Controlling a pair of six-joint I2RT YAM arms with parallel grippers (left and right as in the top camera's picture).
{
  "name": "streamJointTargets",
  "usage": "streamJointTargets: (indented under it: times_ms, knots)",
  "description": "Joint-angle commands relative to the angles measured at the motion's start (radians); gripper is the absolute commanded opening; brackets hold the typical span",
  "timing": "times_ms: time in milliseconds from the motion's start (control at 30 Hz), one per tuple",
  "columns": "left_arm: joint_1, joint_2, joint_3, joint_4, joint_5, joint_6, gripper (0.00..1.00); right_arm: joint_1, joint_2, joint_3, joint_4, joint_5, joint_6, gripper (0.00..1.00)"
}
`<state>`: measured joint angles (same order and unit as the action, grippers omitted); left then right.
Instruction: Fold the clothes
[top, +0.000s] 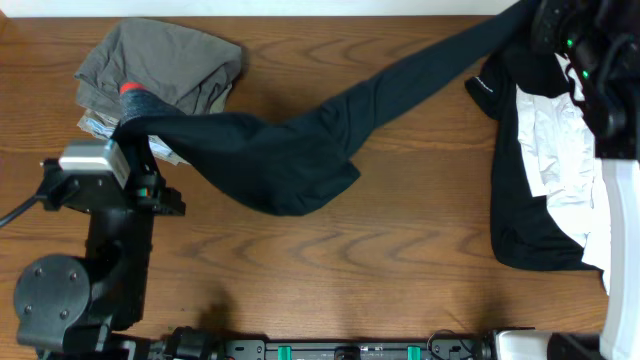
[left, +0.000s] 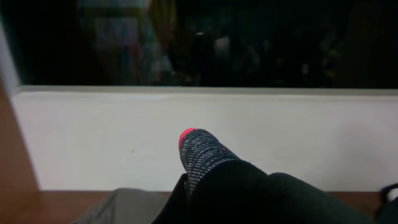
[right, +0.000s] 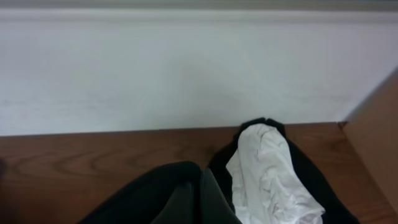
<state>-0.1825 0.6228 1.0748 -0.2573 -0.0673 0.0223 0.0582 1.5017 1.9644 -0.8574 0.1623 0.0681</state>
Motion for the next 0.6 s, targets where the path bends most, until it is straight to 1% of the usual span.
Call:
streamJointTargets:
  times_ms: [0, 67, 133, 267, 367, 467, 567]
  knots:
    - [-0.032, 0.005, 0.021, 0.015, -0.013, -0.024, 0.06, -0.012, -0.023, 0.018, -0.006, -0.061, 0.013, 0.01]
    - [-0.032, 0.023, 0.021, 0.015, -0.018, -0.024, 0.06, -0.012, -0.003, 0.017, -0.006, -0.098, 0.013, 0.01]
    - [-0.032, 0.049, 0.021, 0.014, -0.056, -0.024, 0.06, -0.012, 0.031, 0.017, -0.006, -0.111, 0.013, 0.01]
    - [-0.032, 0.126, 0.021, 0.003, -0.183, -0.023, 0.06, -0.012, 0.124, 0.017, 0.002, -0.149, 0.013, 0.01]
    - [-0.032, 0.193, 0.021, -0.001, -0.240, -0.023, 0.06, -0.012, 0.209, 0.017, 0.029, -0.184, 0.013, 0.01]
    - [-0.032, 0.272, 0.021, 0.002, -0.242, -0.020, 0.06, -0.011, 0.313, 0.017, 0.089, -0.216, 0.013, 0.01]
    - [-0.032, 0.353, 0.021, 0.008, -0.241, -0.020, 0.05, -0.011, 0.423, 0.017, 0.197, -0.223, 0.013, 0.01]
